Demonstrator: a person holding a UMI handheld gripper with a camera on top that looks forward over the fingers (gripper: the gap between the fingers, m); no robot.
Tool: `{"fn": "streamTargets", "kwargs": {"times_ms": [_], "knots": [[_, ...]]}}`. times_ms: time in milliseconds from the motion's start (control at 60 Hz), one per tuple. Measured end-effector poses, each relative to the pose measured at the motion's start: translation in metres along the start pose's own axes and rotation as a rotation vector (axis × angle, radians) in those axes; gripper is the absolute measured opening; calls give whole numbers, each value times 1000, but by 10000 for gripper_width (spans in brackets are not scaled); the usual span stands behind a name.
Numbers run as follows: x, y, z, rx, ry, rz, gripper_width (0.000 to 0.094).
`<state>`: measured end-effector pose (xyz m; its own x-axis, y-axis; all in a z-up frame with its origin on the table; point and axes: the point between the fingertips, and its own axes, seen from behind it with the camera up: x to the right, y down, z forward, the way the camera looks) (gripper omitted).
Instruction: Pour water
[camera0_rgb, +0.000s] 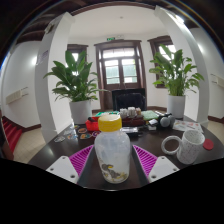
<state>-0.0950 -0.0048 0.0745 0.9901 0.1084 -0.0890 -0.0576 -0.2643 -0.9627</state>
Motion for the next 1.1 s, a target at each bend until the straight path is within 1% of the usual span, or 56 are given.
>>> {"fn": "streamTargets", "kwargs": {"times_ms": [50, 117, 150, 183, 250, 333, 367, 383, 617, 717, 783, 883, 983, 1033, 1067, 1083, 1100], "knots": [[1, 1, 6, 1, -1, 4, 742], [2, 2, 13, 12, 0, 14, 707], [0, 1, 15, 25, -5, 19, 615], [1, 0, 15, 35, -3, 16, 603], [4, 0, 15, 49, 10, -8, 551], [1, -1, 14, 64, 1, -38, 495], [1, -1, 14, 66, -1, -45, 492], [1, -1, 14, 67, -1, -49, 460], [2, -2, 14, 61, -11, -1, 459], [16, -6, 18, 36, -4, 155, 458], [24, -19, 14, 41, 8, 310, 459], [47, -47, 5, 96, -3, 627, 457], [77, -65, 4, 178, -45, 940, 458], [88, -75, -5, 204, -56, 1082, 456], [99, -77, -1, 239, -73, 1161, 456], [96, -88, -12, 241, -67, 1204, 455], [104, -86, -12, 254, -78, 1242, 456]]}}
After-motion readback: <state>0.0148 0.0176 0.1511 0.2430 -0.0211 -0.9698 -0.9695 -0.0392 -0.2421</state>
